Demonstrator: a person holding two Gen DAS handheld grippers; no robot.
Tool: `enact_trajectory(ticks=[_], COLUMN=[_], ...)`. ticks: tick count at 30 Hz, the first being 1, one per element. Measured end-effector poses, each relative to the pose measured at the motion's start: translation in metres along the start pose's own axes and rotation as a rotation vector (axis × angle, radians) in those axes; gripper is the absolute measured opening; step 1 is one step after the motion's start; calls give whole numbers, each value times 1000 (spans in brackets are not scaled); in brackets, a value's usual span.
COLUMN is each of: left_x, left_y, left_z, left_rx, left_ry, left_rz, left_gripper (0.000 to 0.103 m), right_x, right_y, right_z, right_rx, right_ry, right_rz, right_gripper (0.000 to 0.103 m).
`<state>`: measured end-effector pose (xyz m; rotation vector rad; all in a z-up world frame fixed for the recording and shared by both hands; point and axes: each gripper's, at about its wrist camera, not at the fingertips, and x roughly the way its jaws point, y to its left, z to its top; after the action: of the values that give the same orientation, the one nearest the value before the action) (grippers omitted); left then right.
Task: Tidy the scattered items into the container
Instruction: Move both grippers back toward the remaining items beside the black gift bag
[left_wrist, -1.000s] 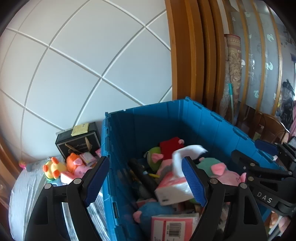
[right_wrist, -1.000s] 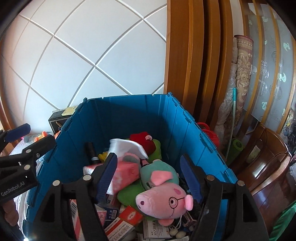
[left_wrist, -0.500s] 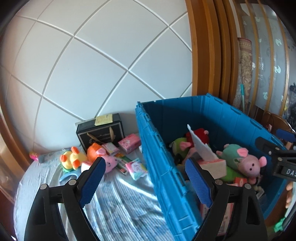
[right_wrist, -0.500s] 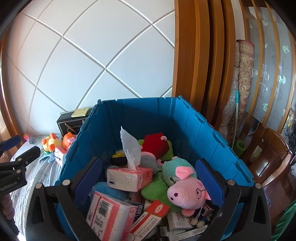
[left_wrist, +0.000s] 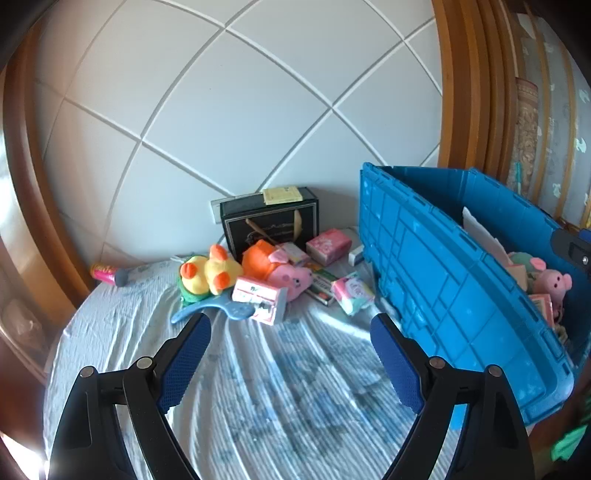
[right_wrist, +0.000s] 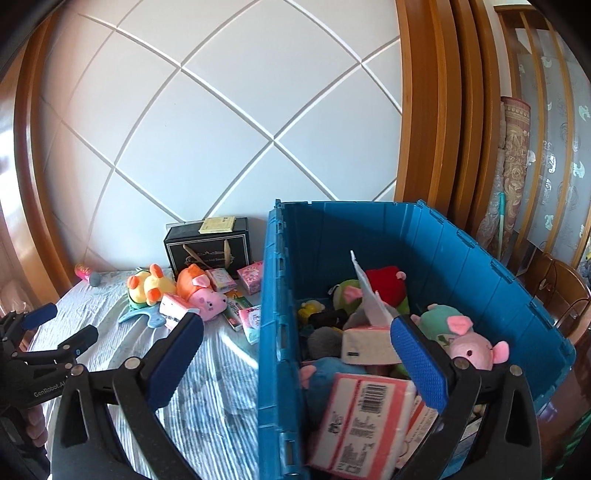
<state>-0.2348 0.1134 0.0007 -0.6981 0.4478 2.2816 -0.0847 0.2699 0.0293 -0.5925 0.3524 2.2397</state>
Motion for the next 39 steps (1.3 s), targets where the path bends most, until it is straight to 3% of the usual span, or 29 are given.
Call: enact_trajectory(ticks=[7, 16, 25, 36, 39], left_x=[22, 85, 189, 371, 417], left_y=[81, 171, 220, 236, 237], left_z=[-30, -49, -33, 64, 83], left_rx=[-1, -103, -121, -92, -96], left_ry=[64, 169, 255, 234, 209], left_rz=[68, 165, 242, 244, 268], left_gripper=[89, 89, 89, 89, 89], right_x=[11, 88, 229, 451, 510], right_y=[69, 138, 180, 195, 189], right_z=[-15, -13, -4, 36, 41], right_rx=[-35, -136, -153, -88, -71], right_ry=[37, 158, 301, 392, 400], right_rz=[39, 126, 184, 186, 144], right_gripper=[103, 103, 103, 103, 103])
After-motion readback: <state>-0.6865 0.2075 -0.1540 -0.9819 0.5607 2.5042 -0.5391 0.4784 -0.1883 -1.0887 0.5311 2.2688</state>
